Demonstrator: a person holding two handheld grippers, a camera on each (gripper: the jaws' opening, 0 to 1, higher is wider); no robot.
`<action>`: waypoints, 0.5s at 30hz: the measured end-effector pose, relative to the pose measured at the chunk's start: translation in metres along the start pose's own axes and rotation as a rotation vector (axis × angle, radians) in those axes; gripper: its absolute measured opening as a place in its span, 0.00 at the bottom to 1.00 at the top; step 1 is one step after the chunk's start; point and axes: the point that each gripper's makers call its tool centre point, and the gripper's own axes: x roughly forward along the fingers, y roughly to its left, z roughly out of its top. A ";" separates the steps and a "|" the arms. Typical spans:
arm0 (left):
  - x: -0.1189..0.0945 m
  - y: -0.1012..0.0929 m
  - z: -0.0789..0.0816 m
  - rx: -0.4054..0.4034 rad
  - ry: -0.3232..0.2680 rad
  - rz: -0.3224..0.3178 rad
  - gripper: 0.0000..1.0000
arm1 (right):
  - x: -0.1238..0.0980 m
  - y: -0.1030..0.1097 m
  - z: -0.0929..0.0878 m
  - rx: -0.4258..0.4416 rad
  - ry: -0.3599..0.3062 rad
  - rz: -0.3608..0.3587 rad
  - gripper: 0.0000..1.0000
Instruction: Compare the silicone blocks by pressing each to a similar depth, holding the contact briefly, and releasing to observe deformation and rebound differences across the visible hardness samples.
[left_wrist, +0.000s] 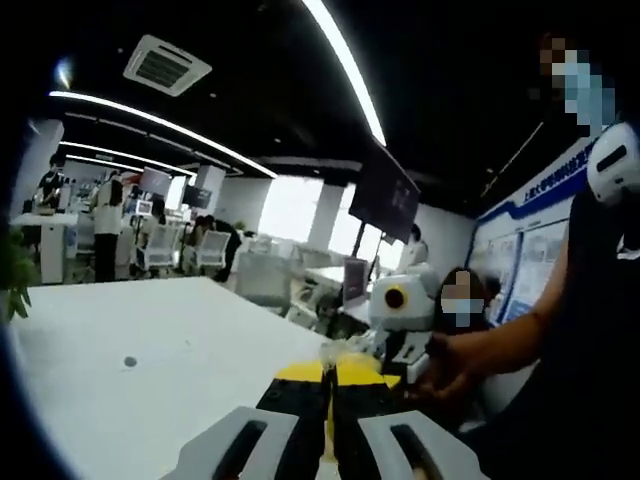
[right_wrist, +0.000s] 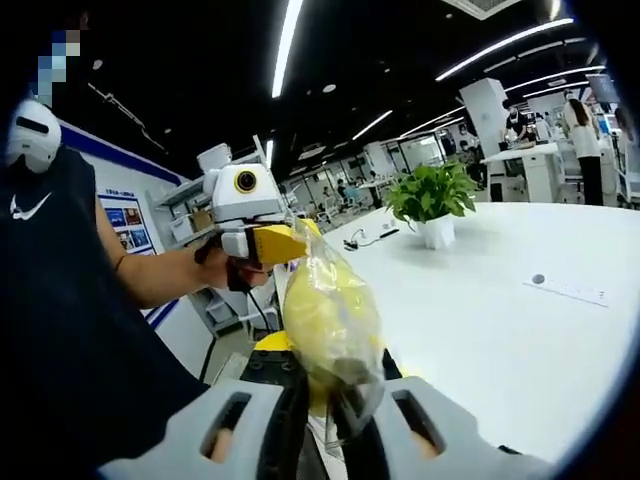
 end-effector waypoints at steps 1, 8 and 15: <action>0.000 0.000 -0.002 -0.001 0.006 -0.001 0.00 | 0.000 -0.001 -0.002 0.001 0.008 -0.001 0.03; 0.006 0.000 -0.010 0.005 0.015 -0.004 0.00 | -0.004 -0.004 -0.009 -0.002 0.019 -0.011 0.03; 0.012 0.000 -0.018 0.066 0.064 0.008 0.00 | -0.008 -0.010 -0.016 -0.001 0.036 -0.023 0.03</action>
